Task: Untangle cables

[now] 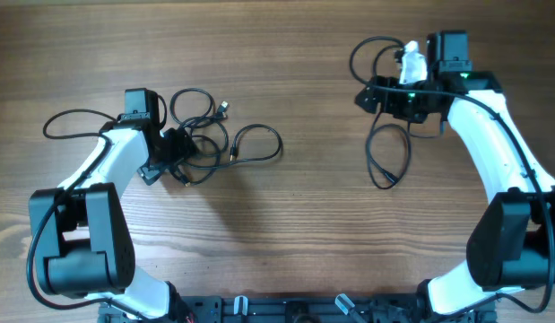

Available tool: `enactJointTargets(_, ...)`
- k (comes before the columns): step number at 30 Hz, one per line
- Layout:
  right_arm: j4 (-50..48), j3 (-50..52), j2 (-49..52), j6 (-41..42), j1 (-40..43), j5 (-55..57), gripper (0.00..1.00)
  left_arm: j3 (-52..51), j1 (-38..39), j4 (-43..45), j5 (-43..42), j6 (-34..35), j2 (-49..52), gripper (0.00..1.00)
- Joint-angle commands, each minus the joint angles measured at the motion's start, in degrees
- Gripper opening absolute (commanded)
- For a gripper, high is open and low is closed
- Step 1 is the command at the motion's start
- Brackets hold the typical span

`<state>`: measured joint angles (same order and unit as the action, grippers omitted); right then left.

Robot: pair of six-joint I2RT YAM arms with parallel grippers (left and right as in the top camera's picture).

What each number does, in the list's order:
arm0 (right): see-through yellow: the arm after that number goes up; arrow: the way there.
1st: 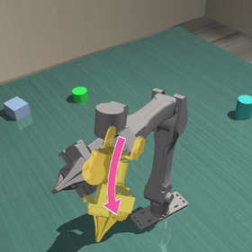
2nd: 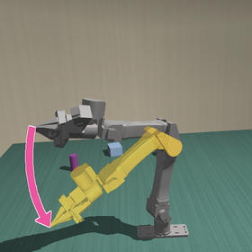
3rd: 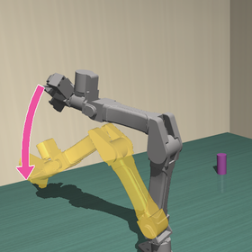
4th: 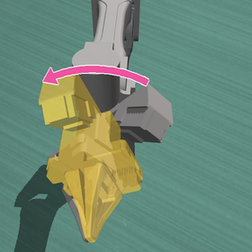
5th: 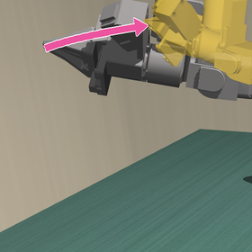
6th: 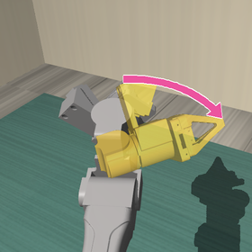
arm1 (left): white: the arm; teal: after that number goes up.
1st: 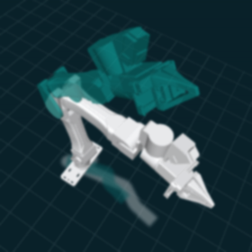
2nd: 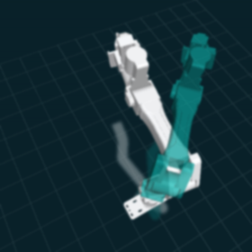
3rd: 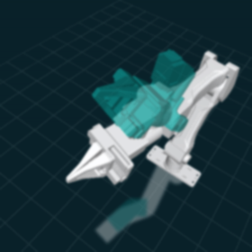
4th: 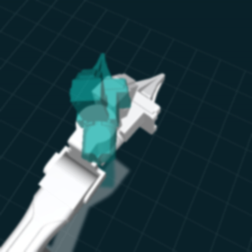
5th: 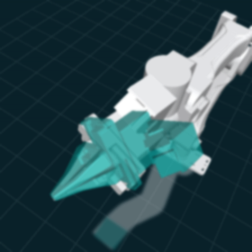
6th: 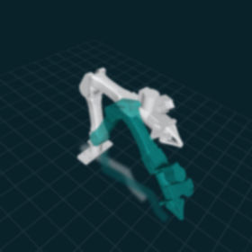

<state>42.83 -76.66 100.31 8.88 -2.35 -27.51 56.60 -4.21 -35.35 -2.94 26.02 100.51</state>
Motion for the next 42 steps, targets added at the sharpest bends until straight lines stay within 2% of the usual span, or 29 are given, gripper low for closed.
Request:
enactJointTargets(1,1.22,1.22,0.74,-2.67,-1.05,-1.79,0.88,-0.42,-0.02,0.11,-0.72,-0.04,0.55,0.88)
enactJointTargets(5,-0.35,4.96,0.92,-3.04,-1.07,-1.49,0.93,-0.42,-0.02,0.31,-1.38,-0.04,0.55,0.88)
enactJointTargets(8,0.2,5.16,1.92,-9.33,-1.14,-16.72,0.93,-0.42,-0.02,0.46,-1.55,-0.04,0.55,0.88)
enactJointTargets(10,1.27,5.18,2.03,-9.75,-1.46,-17.92,0.92,-0.42,-0.02,0.46,-1.55,-0.07,0.55,0.88)
enactJointTargets(13,3.98,5.18,2.62,-7.15,-2.08,-10.67,0.92,-0.42,-0.02,0.44,-1.55,-0.07,0.55,0.88)
enactJointTargets(14,5.03,5.18,2.73,-5.09,-2.1,-4.33,0.93,-0.42,-0.02,0.44,-1.55,-0.04,0.55,0.88)
enactJointTargets(16,4.26,4.44,2.71,3.72,-1.77,9.84,0.88,-0.42,-0.02,0.44,-1.57,-0.04,0.55,0.88)
enactJointTargets(17,3.63,3.48,2.71,5.81,-1.7,9.2,0.85,-0.42,-0.02,0.44,-1.7,-0.04,0.55,0.88)
enactJointTargets(19,0.09,2.34,2.64,3.08,-2.08,-3.65,0.84,-0.42,-0.02,0.48,-2.01,-0.04,0.55,0.88)
enactJointTargets(20,-3.3,2.4,2.67,-1.42,-2.73,-16.09,0.84,-0.42,-0.02,0.5,-2.01,-0.07,0.55,0.88)
enactJointTargets(22,-4.28,2.45,2.67,-3.74,-3.96,-20.33,0.85,-0.42,-0.02,0.46,-2.01,-0.07,0.55,0.88)
enactJointTargets(24,-4.28,2.69,2.67,-4.44,-5.46,-19.23,0.85,-0.42,-0.02,0.46,-2.01,-0.07,0.55,0.88)
enactJointTargets(30,-5.97,10.21,2.67,-4.15,-12.83,-3.65,0.89,-0.42,-0.02,0.46,-2.01,-0.07,0.55,0.88)
enactJointTargets(33,-5.88,12.66,2.67,0.13,-12.85,6.47,0.89,-0.42,-0.02,0.46,-2.01,-0.04,0.55,0.88)
enactJointTargets(35,-6.45,12.22,2.67,2.08,-12.13,3.34,0.89,-0.42,-0.02,0.48,-2.01,-0.04,0.55,0.88)
enactJointTargets(38,-11.58,11.65,2.67,2.05,-12.5,-16.28,0.87,-0.42,-0.02,0.48,-2.01,-0.04,0.55,0.88)
enactJointTargets(39,-12.7,11.67,2.67,2.25,-13.35,-18.23,0.86,-0.42,-0.02,0.48,-2.19,-0.07,0.55,0.88)
enactJointTargets(42,-13.25,12.37,2.73,2.51,-16.83,-12.17,0.85,-0.42,-0.02,0.42,-2.27,-0.04,0.55,0.88)
